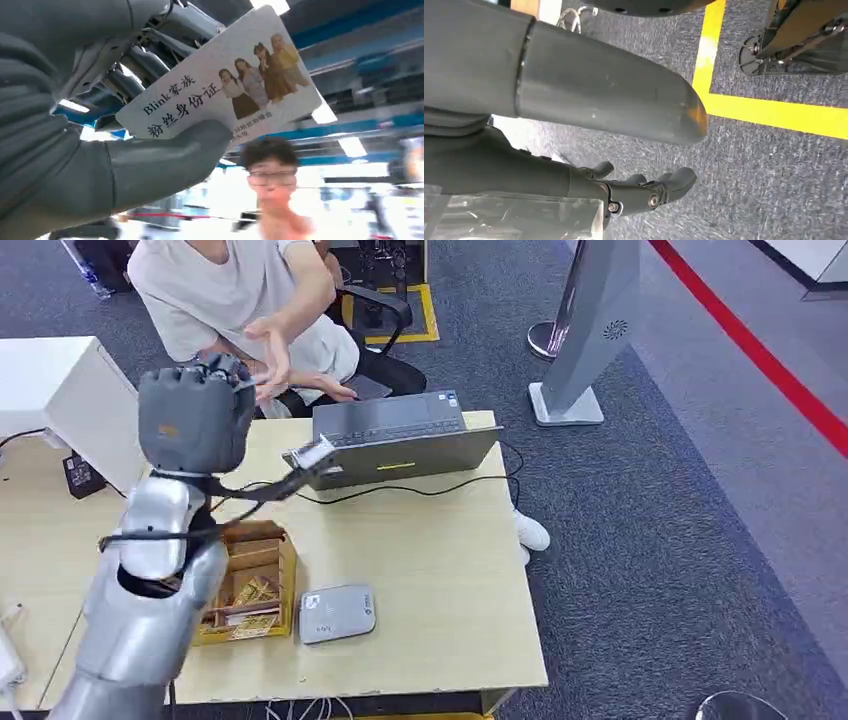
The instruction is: Pass the card to the sensor for recognition and then transmit it.
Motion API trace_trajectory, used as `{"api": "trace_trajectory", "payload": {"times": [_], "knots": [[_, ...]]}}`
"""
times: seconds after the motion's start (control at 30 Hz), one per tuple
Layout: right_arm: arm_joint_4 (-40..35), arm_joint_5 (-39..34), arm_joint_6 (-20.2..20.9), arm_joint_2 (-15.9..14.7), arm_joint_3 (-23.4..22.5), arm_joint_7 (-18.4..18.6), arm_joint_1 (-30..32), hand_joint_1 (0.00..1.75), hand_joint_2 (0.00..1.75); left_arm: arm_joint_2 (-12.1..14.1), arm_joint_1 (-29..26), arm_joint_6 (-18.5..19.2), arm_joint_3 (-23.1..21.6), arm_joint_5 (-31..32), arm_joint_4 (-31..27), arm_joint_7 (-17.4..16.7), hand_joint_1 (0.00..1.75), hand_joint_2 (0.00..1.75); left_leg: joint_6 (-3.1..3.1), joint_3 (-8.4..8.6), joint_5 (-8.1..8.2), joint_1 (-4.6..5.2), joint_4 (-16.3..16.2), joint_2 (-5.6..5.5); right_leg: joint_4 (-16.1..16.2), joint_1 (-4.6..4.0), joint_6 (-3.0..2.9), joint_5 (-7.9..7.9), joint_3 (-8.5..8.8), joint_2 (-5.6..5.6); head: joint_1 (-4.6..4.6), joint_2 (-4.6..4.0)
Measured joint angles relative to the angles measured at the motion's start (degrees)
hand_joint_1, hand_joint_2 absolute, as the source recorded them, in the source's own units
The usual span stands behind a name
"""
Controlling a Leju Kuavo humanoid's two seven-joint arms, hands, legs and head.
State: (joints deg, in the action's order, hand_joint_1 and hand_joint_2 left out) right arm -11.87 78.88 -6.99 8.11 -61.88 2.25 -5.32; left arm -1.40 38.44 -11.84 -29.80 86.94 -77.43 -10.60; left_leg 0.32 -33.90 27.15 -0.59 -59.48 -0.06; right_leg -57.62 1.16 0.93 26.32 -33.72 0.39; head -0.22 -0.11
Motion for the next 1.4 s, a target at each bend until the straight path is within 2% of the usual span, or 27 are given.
{"api": "trace_trajectory", "payload": {"times": [0.07, 0.13, 0.33, 0.37, 0.67, 0.83, 1.03, 1.13, 1.23, 1.33, 1.4], "knots": [[0.1, 0.2, 0.1, 0.0, 0.5, 0.2, -0.1, 0.00, 0.00, 0.0, 3.3, -1.7, 2.9, 0.7, 7.2, 0.1, 1.75, 1.75, -0.07, 0.02, -0.05, -0.02, 0.0, 0.06, 0.0, -0.01, 0.00, -0.04, -0.01, 0.11, -0.02, -0.02], [0.1, 0.2, 0.3, 0.0, 0.7, 0.6, -0.3, 0.00, 0.00, -0.2, 5.7, -1.6, 5.3, 0.8, 13.5, -0.9, 1.75, 1.75, -0.05, 0.00, -0.08, -0.02, 0.0, 0.05, 0.0, -0.02, 0.00, -0.04, -0.01, 0.11, -0.02, 0.00], [0.2, -0.5, 0.5, 0.0, 1.1, 1.4, -0.4, 0.00, 0.00, -0.5, 8.9, -1.7, 10.1, 0.9, 24.6, -2.0, 1.75, 1.75, -0.04, -0.08, -0.07, -0.02, 0.0, 0.03, 0.0, -0.01, 0.03, -0.01, -0.05, 0.09, -0.02, -0.02], [0.2, -0.5, 0.7, 0.0, 1.1, 1.9, -0.4, 0.00, 0.00, -0.5, 9.1, -1.7, 10.7, 0.9, 25.9, -2.1, 0.00, 1.75, -0.04, -0.09, -0.07, -0.02, 0.0, 0.03, 0.0, -0.01, 0.03, -0.01, -0.06, 0.09, -0.02, 0.00], [0.3, -0.7, 0.9, 0.0, 1.1, 1.9, -0.3, 0.00, 0.00, -1.6, 9.7, -2.0, 13.6, 0.6, 31.4, -1.2, 0.00, 1.75, -0.04, -0.18, -0.07, 0.00, 0.0, 0.02, 0.0, 0.00, 0.03, -0.02, -0.14, 0.08, -0.02, -0.02], [0.3, -0.8, 1.0, 0.0, 1.1, 1.8, -0.2, 0.00, 0.00, -2.3, 8.9, -1.7, 13.7, 0.7, 31.3, -1.0, 0.00, 1.75, -0.04, -0.17, -0.07, -0.01, 0.0, 0.01, 0.0, 0.00, 0.03, -0.01, -0.14, 0.07, -0.02, -0.02], [0.3, -1.6, 1.5, 0.0, 1.1, 1.7, 0.1, 0.00, 0.00, -3.1, 7.0, 0.2, 13.7, 0.5, 28.3, 0.2, 0.00, 1.75, -0.04, -0.18, -0.07, -0.01, 0.0, 0.01, 0.0, -0.01, 0.03, -0.01, -0.16, 0.08, -0.02, -0.02], [0.3, -3.4, 1.4, 0.0, 0.9, 1.9, 0.3, 0.00, 0.00, -4.0, 3.5, 5.1, 13.6, -1.6, 21.9, 3.1, 0.00, 1.75, -0.03, -0.19, -0.06, 0.00, 0.0, 0.01, 0.0, 0.00, 0.04, -0.01, -0.15, 0.07, -0.02, 0.00], [0.3, -5.8, 0.9, 0.0, -0.2, 2.3, 0.5, 0.00, 0.00, -4.1, -3.4, 12.2, 10.6, -4.3, 9.7, 3.6, 0.00, 1.75, 0.01, -0.20, 0.05, 0.01, 0.0, 0.04, 0.0, 0.01, 0.08, 0.05, -0.16, 0.10, -0.04, 0.00], [0.3, -6.0, 0.6, 0.0, -1.2, 2.2, 0.8, 0.00, 0.00, -3.4, -8.5, 13.6, 6.0, -5.8, 0.5, 2.2, 0.00, 1.75, 0.03, -0.28, 0.07, 0.01, 0.0, -0.02, 0.0, 0.01, 0.14, 0.12, -0.19, 0.03, -0.02, 0.00], [0.3, -7.2, 0.5, 0.0, -1.7, 2.2, 0.7, 0.00, 0.00, -2.6, -10.6, 12.9, 4.2, -7.1, -3.3, 3.7, 0.00, 1.75, 0.05, -0.31, 0.09, 0.01, 0.0, -0.01, 0.0, 0.01, 0.14, 0.12, -0.17, 0.04, 0.00, 0.00]]}}
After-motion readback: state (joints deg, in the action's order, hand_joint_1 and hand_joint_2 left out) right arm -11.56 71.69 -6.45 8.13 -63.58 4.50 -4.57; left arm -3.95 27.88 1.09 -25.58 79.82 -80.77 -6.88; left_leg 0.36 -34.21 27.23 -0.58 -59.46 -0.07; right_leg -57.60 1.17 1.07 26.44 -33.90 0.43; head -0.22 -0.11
